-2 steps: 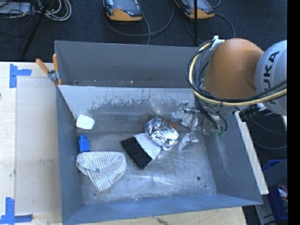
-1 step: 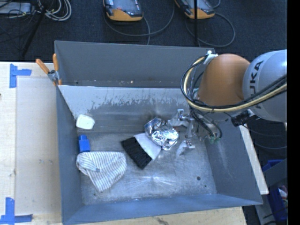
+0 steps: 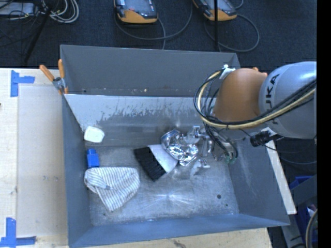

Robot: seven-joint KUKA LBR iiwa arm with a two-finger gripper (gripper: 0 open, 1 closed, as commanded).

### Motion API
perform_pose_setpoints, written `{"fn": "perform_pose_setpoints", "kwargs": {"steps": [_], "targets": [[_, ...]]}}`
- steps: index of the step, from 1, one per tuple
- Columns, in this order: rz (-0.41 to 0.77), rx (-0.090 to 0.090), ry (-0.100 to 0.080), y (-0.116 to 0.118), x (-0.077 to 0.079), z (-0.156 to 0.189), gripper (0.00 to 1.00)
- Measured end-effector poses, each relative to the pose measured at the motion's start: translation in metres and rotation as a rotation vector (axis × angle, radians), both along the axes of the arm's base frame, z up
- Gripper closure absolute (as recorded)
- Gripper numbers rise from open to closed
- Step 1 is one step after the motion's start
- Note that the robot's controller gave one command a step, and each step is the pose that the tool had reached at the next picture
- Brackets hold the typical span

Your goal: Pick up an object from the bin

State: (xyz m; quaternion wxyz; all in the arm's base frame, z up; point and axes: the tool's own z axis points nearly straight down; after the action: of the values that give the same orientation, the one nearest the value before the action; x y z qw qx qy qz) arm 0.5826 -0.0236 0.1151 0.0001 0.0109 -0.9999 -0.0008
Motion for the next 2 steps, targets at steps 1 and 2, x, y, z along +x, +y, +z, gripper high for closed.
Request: {"fn": "perform_pose_setpoints", "kwargs": {"steps": [1,2], "targets": [[0.026,-0.001,-0.001,-0.011,0.006,0.035,0.00],[0.133,-0.003,-0.027,-0.011,0.015,-0.028,0.00]]}}
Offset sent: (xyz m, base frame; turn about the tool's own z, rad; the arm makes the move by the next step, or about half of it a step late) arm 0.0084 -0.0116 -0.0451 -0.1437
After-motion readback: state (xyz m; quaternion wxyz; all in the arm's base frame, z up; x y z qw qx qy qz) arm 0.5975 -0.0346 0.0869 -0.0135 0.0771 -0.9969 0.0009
